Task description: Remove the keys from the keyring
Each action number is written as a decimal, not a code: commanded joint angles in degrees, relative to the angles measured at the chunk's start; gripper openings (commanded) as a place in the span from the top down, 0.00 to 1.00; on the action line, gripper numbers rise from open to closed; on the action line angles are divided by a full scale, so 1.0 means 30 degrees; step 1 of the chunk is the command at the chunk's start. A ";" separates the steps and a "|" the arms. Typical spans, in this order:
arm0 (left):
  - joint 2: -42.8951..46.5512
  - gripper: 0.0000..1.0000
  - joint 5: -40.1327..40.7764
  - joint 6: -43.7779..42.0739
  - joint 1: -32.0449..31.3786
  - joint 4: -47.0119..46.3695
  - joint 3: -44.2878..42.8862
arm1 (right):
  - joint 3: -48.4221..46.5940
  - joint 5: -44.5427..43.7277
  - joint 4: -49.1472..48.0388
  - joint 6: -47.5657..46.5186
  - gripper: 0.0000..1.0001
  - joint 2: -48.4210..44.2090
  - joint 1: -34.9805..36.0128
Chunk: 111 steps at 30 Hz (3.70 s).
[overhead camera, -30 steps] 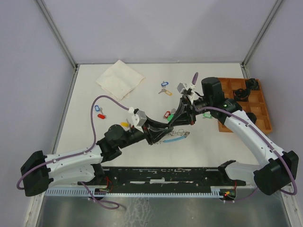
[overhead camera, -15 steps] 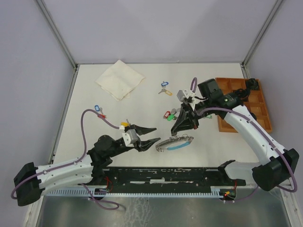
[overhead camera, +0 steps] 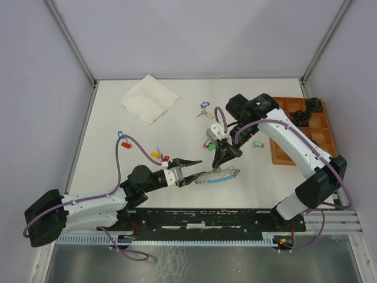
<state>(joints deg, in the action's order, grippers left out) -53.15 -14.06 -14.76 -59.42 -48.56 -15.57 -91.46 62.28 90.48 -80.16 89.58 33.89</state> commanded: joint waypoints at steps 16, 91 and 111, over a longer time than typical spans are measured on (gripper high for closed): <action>-0.2339 0.60 -0.1901 -0.2734 0.0880 -0.2960 -0.1456 | -0.2644 -0.1805 0.3468 -0.2719 0.99 -0.0391 0.1789; -0.5179 0.70 -0.6256 -0.0486 0.1524 -0.7426 -0.0627 | -0.1455 -0.0381 0.3471 -0.3251 0.99 -0.1230 0.2471; -0.6120 0.76 -0.7469 -0.0093 0.1504 -0.7193 -0.1375 | -0.1421 -0.0243 0.3455 -0.3277 0.99 -0.1212 0.2481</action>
<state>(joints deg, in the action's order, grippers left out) -70.74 -35.09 -17.30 -54.98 -67.59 -17.28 -95.74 58.02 91.92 -88.82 88.01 41.15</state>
